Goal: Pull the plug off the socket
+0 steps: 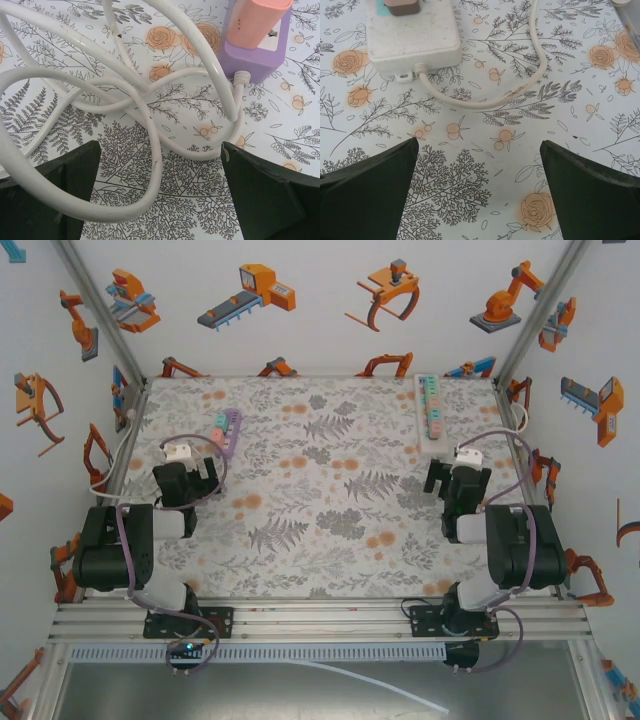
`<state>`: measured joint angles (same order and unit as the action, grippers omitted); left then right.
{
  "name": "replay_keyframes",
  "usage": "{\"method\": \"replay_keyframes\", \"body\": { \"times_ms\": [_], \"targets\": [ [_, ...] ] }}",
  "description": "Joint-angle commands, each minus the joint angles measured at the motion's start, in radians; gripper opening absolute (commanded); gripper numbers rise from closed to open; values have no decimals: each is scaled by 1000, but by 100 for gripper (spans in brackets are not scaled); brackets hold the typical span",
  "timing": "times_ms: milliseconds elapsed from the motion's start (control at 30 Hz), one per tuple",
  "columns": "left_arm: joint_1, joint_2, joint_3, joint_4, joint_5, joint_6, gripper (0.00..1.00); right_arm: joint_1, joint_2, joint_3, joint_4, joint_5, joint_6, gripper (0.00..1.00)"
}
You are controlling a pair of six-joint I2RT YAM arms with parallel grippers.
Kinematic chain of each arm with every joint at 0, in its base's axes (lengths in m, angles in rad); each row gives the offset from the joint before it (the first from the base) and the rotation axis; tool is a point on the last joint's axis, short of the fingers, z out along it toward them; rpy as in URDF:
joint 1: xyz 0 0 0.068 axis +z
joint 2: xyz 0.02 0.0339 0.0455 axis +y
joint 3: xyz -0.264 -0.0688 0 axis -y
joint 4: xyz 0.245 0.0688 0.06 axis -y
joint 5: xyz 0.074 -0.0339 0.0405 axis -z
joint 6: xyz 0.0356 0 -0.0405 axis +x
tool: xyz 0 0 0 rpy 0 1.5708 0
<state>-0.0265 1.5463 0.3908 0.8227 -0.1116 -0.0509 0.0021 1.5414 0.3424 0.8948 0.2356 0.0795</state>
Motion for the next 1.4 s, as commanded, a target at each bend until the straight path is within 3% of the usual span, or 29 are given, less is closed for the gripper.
{"method": "replay_keyframes", "body": {
  "times_ms": [0, 800, 900, 967, 1033, 1167, 1267, 1367],
  "targets": [
    [-6, -5, 18, 12, 7, 11, 97, -5, 1, 23, 14, 0, 16, 99],
    [7, -7, 16, 12, 33, 5, 97, -5, -7, 20, 19, -23, 8, 99],
    [8, -15, 9, 23, 29, 1, 97, -4, -137, 43, -128, -35, -2, 99],
    [8, -81, -8, -1, 39, 3, 97, -4, -250, 79, -276, 20, 33, 99],
    [5, -209, -24, -92, 0, -15, 97, -5, -354, 145, -446, 62, 96, 99],
    [5, -510, 35, -428, -20, -53, 97, -5, -420, 334, -730, -7, 155, 99],
    [-6, -703, 123, -656, 40, -92, 97, -4, -359, 534, -932, -94, 166, 99],
    [-28, -784, 269, -890, 177, -124, 97, -4, -236, 747, -1087, -161, 158, 99]
  ]
}}
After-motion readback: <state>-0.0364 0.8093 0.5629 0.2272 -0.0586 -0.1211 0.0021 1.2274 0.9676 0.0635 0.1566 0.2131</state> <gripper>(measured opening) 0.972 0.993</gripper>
